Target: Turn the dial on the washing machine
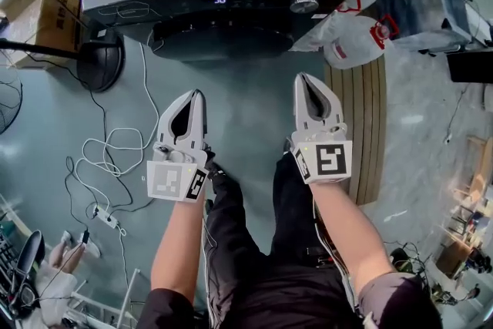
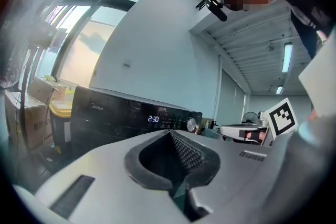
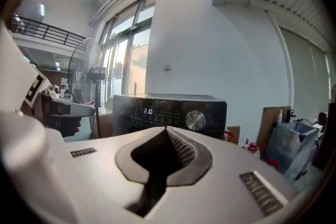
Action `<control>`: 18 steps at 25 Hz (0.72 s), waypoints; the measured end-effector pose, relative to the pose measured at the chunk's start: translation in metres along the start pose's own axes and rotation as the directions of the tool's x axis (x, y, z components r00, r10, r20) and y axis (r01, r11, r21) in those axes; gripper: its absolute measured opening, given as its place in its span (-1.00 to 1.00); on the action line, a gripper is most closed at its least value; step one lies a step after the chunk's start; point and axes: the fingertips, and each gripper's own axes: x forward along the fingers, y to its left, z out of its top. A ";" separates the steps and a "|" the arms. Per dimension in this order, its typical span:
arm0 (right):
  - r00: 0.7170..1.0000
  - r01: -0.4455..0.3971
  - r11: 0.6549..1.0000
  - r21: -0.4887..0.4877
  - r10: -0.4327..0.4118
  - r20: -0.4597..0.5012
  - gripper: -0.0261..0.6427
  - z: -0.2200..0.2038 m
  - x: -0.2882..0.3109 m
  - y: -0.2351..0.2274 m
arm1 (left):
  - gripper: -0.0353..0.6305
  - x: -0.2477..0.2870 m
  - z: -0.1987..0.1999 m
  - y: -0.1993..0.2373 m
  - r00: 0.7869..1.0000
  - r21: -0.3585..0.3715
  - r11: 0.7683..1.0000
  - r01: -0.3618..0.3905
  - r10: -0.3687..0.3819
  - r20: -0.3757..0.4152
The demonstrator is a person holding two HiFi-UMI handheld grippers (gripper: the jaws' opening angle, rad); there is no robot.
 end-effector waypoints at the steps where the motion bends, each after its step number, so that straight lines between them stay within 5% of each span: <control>1: 1.000 0.004 1.000 -0.009 -0.004 0.004 -0.86 0.007 -0.005 0.006 | -0.85 -0.010 0.005 0.003 1.000 0.001 1.000 0.003 -0.003 0.001; 18: 0.991 0.096 0.993 -0.064 -0.089 0.096 -0.86 0.199 -0.136 0.081 | -0.85 -0.185 0.160 0.033 0.996 0.041 0.997 0.071 -0.074 0.057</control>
